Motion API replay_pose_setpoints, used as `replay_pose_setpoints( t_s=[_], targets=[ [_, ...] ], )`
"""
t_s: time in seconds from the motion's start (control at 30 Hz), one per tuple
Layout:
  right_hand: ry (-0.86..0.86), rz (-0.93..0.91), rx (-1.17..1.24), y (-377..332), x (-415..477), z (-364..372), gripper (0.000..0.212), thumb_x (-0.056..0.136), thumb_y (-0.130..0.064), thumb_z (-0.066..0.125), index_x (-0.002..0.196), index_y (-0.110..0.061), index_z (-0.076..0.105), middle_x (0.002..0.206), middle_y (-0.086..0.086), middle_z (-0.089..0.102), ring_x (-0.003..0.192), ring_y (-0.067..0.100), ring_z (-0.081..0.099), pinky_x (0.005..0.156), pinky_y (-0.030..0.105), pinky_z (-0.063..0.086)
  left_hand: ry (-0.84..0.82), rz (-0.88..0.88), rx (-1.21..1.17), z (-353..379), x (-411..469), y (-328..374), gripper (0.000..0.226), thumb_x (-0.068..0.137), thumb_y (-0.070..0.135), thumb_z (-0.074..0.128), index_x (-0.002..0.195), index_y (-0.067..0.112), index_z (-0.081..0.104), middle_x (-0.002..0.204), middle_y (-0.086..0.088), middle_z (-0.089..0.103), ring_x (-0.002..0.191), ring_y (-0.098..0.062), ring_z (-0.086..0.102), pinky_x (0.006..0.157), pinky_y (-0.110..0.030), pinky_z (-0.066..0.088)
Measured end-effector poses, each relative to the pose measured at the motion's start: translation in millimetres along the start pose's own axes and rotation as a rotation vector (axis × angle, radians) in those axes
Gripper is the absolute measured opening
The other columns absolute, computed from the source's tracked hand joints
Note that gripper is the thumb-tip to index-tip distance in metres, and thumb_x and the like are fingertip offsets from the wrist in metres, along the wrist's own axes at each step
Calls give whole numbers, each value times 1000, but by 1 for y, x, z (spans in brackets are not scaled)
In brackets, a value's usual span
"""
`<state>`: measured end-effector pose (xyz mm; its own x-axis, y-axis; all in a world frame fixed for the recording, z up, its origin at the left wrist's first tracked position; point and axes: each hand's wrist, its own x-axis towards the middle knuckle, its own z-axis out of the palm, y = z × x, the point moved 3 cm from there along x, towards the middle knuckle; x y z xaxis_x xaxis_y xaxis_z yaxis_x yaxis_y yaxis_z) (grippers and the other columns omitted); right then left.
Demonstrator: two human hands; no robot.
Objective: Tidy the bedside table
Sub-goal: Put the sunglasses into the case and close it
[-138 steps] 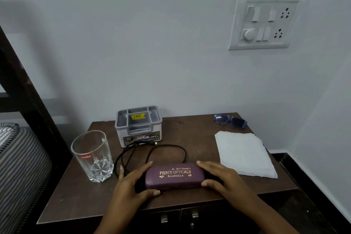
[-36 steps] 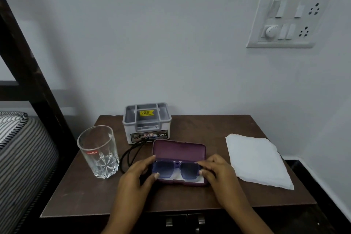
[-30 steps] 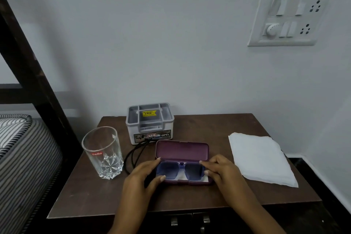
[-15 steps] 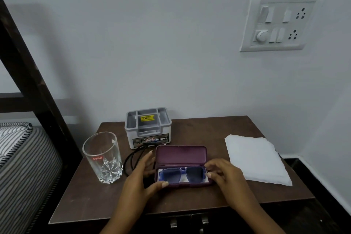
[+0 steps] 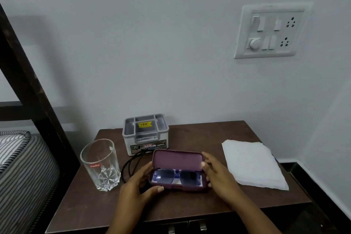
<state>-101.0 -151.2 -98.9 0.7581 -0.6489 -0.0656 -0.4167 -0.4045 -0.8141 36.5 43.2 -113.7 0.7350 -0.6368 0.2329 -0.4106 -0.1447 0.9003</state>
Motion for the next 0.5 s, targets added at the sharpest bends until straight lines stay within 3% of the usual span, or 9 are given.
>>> replay_pose_setpoints(
  t_s=[0.07,0.13,0.2,0.27,0.33,0.43,0.5],
  targets=[
    [44,17,108,1,1,0,42,98,-39,38,139,-31,39,127,-3,57,105,13,58,91,37,52,-11,-18,-23,-1,0,-3,89,56,11,86,111,68,45,102,38,64,98,10,62,86,-10,49],
    [58,51,232,1,2,2,44,96,-45,39,138,-31,41,130,1,55,111,15,57,91,35,52,-33,-46,-52,-1,0,-4,96,45,43,88,124,56,35,105,37,62,99,9,62,89,-14,50],
    [63,59,274,3,4,4,46,93,-52,38,135,-32,44,133,-2,54,119,17,53,101,40,46,-39,-74,-72,-2,1,-4,112,31,72,77,130,47,30,103,39,62,97,11,61,85,-8,48],
    [39,47,349,0,2,4,39,94,-51,35,126,-34,51,124,-5,60,110,14,59,95,32,49,-28,-81,-74,-2,1,-3,116,26,79,71,129,48,29,100,41,61,96,13,60,81,-2,45],
    [-1,10,374,-4,-2,2,31,96,-47,33,111,-34,56,110,-8,66,99,9,63,85,24,52,-26,-71,-66,-2,-1,0,110,30,73,76,127,52,29,99,42,61,94,13,61,79,-1,45],
    [-54,-58,332,-1,-7,-1,22,95,-45,38,100,-32,55,104,-7,65,102,10,63,89,28,53,-7,-46,-40,-1,-2,-2,101,47,30,89,126,58,32,97,41,63,94,10,63,78,-2,46],
    [-90,-89,302,5,-10,-4,15,94,-40,43,100,-30,52,106,-6,63,104,9,61,93,30,51,7,-26,-21,-2,-2,-2,101,54,14,88,123,65,36,97,41,62,93,11,63,78,-2,46]
  ],
)
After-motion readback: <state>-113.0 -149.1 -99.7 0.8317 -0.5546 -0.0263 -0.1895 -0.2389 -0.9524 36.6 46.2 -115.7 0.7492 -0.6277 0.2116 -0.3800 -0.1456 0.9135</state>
